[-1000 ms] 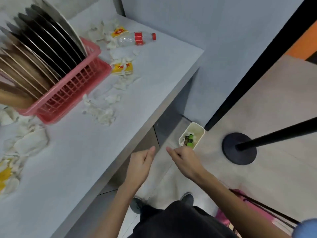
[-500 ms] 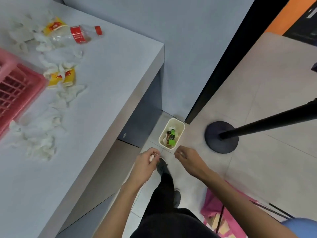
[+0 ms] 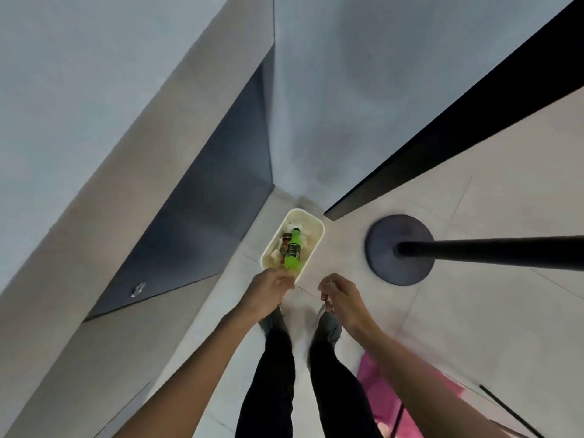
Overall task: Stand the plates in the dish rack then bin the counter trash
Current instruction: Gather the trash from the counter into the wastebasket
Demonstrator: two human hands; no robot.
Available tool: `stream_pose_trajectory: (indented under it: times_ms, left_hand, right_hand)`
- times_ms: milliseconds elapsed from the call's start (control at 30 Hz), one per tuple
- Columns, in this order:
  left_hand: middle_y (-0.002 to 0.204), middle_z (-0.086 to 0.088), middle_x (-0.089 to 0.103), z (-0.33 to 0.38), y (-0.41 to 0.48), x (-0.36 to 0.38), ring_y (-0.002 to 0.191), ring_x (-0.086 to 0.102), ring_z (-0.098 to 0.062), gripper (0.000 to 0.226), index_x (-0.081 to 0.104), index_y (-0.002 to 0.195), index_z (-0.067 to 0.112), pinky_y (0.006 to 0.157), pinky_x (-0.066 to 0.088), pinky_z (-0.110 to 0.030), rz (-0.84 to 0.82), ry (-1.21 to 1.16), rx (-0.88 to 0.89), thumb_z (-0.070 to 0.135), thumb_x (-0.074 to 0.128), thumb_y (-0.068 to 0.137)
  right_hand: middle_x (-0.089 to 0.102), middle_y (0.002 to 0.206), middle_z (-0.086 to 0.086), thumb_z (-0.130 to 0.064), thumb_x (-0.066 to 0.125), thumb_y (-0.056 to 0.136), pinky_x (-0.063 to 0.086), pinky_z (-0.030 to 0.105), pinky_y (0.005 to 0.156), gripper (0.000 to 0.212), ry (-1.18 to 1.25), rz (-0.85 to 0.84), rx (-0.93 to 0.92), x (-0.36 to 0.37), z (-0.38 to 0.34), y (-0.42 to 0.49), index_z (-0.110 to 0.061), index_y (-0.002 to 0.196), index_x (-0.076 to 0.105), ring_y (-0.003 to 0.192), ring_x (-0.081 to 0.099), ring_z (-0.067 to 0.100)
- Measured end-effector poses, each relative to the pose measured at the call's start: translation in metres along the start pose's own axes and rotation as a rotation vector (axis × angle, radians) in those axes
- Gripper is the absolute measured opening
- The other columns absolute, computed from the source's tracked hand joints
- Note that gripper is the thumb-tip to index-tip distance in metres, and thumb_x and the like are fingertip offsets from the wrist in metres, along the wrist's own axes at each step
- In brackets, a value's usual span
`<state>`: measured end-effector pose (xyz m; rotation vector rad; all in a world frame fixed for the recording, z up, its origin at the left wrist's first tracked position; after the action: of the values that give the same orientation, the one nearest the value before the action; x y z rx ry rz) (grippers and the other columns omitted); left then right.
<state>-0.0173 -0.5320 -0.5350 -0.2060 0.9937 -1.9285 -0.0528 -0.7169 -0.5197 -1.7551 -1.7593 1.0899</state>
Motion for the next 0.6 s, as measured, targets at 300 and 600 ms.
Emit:
stream_pose_trajectory:
  times_ms: [300, 600]
  left_hand:
    - [0.094, 0.002, 0.06, -0.104, 0.19, 0.053, 0.092, 0.06, -0.017, 0.011, 0.069, 0.085, 0.016, 0.081, 0.045, -0.025, 0.244, 0.153, 0.098, 0.008, 0.063, 0.09]
    - [0.139, -0.003, 0.053, -0.17, 0.236, 0.072, 0.13, 0.047, -0.021, 0.036, 0.063, 0.127, 0.012, 0.112, 0.035, -0.035, 0.165, 0.305, 0.092, 0.013, 0.063, 0.091]
  right_hand:
    - [0.059, 0.069, -0.002, -0.009, 0.046, 0.096, 0.043, 0.028, 0.061, 0.024, -0.083, 0.021, -0.03, 0.016, 0.09, 0.16, -0.016, 0.08, 0.061, 0.062, 0.053, 0.014]
    - [0.063, 0.105, 0.003, -0.003, 0.053, 0.089, 0.041, 0.014, 0.071, 0.017, -0.378, -0.002, -0.239, 0.029, 0.096, 0.261, -0.01, 0.103, 0.06, 0.093, 0.056, 0.019]
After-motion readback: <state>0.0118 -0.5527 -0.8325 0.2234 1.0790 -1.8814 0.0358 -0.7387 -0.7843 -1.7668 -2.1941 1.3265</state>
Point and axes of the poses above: each hand's wrist, its own y-axis towards the middle knuckle, its own x-axis out of the palm, z = x × y, the point moved 1 cm from there along y, towards the middle knuckle
